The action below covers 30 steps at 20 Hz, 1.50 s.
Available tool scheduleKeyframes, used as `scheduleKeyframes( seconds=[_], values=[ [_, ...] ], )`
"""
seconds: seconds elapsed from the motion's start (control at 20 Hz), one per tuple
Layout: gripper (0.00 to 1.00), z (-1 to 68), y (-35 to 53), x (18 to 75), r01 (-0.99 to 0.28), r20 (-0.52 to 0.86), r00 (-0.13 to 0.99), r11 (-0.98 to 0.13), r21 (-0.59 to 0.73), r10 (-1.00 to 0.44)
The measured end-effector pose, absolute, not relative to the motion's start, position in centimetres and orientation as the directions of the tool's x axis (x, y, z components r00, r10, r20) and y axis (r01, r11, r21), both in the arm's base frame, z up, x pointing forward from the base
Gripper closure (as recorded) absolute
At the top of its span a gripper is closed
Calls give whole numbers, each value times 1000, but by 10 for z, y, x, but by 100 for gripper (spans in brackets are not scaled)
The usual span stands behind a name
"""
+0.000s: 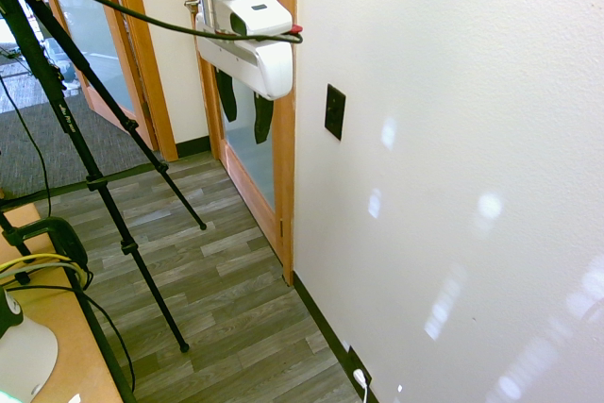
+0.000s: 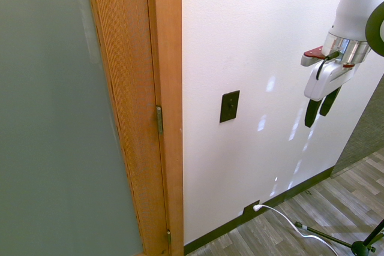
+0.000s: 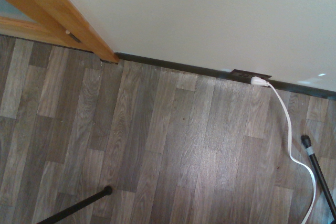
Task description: Turn off the light
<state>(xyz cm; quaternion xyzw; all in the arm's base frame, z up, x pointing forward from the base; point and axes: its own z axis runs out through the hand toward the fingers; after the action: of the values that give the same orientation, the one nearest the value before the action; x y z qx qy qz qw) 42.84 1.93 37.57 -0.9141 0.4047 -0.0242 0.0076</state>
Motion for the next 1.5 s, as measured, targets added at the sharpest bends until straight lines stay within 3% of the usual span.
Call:
scheduleKeyframes(
  seconds=[0.15,0.65,0.7,1.5],
  values=[
    [0,373,21,432,-734,48,676,-678,-45,-735],
    [0,330,63,513,-713,198,619,-650,-263,-760],
    [100,329,67,517,-712,206,613,-646,-274,-763],
    [100,316,69,604,-758,246,497,-554,-345,-832]
  ],
)
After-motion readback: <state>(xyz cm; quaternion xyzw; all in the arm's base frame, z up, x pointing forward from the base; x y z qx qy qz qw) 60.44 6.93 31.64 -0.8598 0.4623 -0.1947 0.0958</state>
